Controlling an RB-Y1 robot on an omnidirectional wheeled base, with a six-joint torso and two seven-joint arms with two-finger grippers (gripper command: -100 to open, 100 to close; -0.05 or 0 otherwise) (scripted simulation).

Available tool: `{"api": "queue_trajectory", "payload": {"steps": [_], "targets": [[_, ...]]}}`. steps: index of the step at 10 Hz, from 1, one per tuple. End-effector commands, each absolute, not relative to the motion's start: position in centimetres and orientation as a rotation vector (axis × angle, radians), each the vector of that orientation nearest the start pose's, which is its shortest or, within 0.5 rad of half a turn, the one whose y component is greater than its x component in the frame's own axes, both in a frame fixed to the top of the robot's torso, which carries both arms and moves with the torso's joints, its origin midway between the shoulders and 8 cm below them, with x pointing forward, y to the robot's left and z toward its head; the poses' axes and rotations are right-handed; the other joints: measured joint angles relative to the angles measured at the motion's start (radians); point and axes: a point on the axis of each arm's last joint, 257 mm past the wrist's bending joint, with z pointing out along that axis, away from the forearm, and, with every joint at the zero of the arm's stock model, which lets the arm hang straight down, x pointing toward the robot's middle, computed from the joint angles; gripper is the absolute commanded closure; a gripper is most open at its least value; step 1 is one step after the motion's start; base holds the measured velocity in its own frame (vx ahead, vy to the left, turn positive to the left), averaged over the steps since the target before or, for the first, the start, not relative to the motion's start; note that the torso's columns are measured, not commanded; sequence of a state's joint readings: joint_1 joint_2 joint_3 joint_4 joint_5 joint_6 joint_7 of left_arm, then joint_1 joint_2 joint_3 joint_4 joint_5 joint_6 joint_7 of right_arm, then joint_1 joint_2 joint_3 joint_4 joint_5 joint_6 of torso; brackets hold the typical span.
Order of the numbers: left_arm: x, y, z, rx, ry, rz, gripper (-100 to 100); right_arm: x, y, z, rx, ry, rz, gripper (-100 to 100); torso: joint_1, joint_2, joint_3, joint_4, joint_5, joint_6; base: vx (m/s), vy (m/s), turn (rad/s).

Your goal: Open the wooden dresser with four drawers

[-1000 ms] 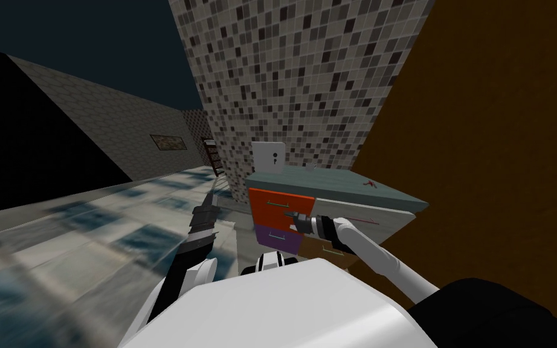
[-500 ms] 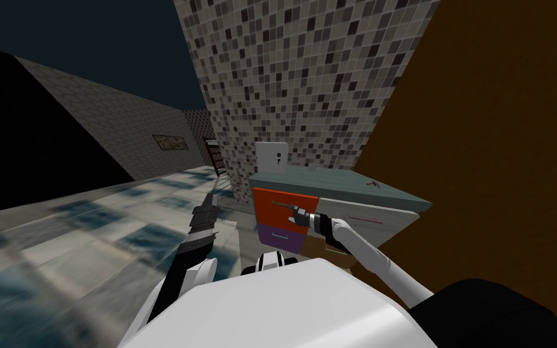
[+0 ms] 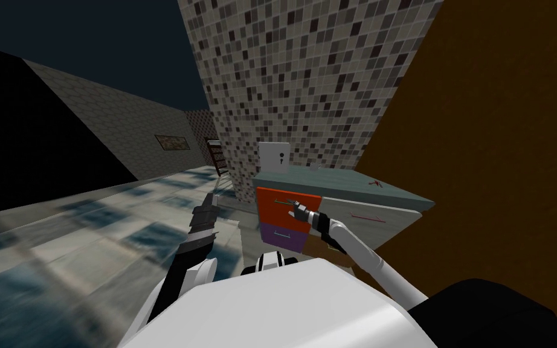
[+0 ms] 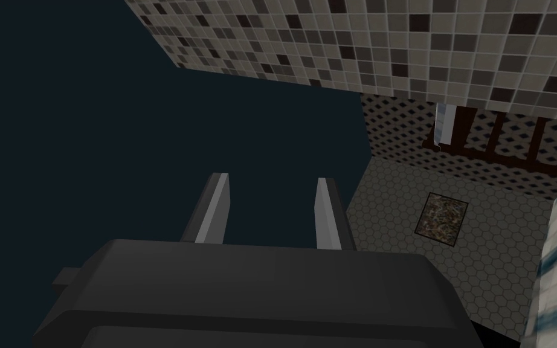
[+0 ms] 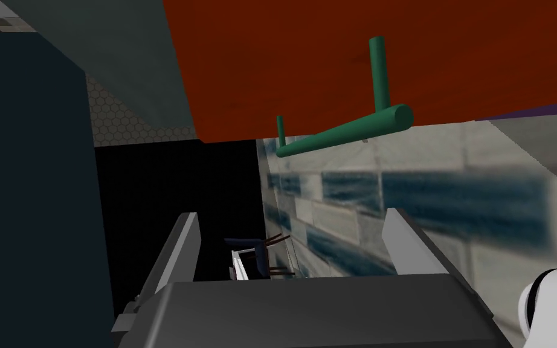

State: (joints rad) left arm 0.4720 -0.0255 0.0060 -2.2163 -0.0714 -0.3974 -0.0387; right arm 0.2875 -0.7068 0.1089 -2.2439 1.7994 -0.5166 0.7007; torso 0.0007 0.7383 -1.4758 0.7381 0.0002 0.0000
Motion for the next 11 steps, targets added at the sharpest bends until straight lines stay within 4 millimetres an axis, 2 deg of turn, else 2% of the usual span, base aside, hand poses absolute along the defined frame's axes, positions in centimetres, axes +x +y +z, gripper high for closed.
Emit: {"api": "queue_trajectory", "payload": {"steps": [1,2,7,11], "targets": [[37.5,28.0,-1.6,-0.729,0.738,-1.191,0,40.2,-15.4,-15.1,-1.597,0.765,-0.679,-100,-0.001,-0.001,-0.001,0.0,0.0,0.0,0.003,0.053,0.008],[37.5,28.0,-1.6,-0.729,0.739,-1.191,0,40.2,-15.4,-15.1,-1.597,0.765,-0.679,-100,-0.001,-0.001,-0.001,0.0,0.0,0.0,0.0,0.04,0.006],[37.5,28.0,-1.6,-0.729,0.738,-1.191,0,43.2,-17.7,-14.3,-1.439,0.851,-0.802,-100,-0.001,0.0,0.0,0.0,0.0,0.0,-0.01,0.059,0.01],[37.5,28.0,-1.6,-0.729,0.739,-1.191,0,44.7,-19.3,-13.9,-1.346,0.901,-0.871,-100,0.0,-0.003,-0.002,0.0,0.0,-0.002,-0.016,0.052,0.0]]}}
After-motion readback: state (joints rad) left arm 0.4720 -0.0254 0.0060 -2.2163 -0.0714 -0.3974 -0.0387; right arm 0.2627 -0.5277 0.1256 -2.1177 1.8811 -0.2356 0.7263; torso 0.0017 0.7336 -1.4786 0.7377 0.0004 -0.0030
